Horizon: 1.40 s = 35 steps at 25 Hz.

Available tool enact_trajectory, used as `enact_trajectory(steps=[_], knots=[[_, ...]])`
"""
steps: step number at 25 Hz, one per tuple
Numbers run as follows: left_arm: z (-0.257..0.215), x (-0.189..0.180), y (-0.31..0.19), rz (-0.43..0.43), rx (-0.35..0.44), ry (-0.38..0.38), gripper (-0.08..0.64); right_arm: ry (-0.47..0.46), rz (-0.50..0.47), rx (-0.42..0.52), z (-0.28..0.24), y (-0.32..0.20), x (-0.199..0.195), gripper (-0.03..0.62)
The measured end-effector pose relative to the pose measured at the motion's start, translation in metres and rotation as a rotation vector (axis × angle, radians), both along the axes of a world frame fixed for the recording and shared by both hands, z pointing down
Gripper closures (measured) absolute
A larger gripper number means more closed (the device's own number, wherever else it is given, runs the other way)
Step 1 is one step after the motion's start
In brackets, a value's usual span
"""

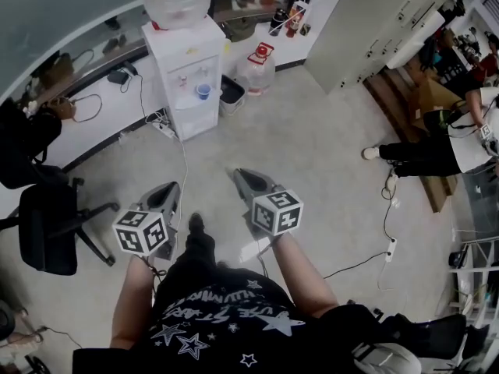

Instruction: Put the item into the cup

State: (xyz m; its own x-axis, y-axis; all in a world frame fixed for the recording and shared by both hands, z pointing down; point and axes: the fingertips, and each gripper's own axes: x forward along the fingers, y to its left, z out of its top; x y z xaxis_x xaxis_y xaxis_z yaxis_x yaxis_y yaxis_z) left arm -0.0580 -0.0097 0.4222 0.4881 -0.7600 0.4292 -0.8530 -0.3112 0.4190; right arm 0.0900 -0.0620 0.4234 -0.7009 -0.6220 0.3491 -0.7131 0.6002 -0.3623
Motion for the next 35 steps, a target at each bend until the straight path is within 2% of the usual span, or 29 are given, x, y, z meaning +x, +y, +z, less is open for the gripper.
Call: enact_trajectory(steps=[7, 17, 25, 29, 35], knots=[[-0.007, -0.024, -0.074, 0.055, 0.002, 0.007, 0.555, 0.006, 0.041, 0.006, -0.011, -0.070, -0.028, 0.591], [-0.002, -0.053, -0.162, 0.119, 0.000, 0.039, 0.555, 0.044, 0.108, -0.001, -0.009, -0.144, -0.054, 0.591], [0.019, -0.075, -0.205, 0.167, -0.045, 0.071, 0.555, 0.094, 0.152, -0.047, 0.010, -0.181, -0.072, 0.591], [0.026, -0.085, -0.219, 0.177, -0.060, 0.072, 0.555, 0.118, 0.132, -0.066, 0.020, -0.184, -0.092, 0.591], [0.036, -0.090, -0.231, 0.180, -0.071, 0.054, 0.555, 0.133, 0.126, -0.096, 0.033, -0.195, -0.101, 0.591]])
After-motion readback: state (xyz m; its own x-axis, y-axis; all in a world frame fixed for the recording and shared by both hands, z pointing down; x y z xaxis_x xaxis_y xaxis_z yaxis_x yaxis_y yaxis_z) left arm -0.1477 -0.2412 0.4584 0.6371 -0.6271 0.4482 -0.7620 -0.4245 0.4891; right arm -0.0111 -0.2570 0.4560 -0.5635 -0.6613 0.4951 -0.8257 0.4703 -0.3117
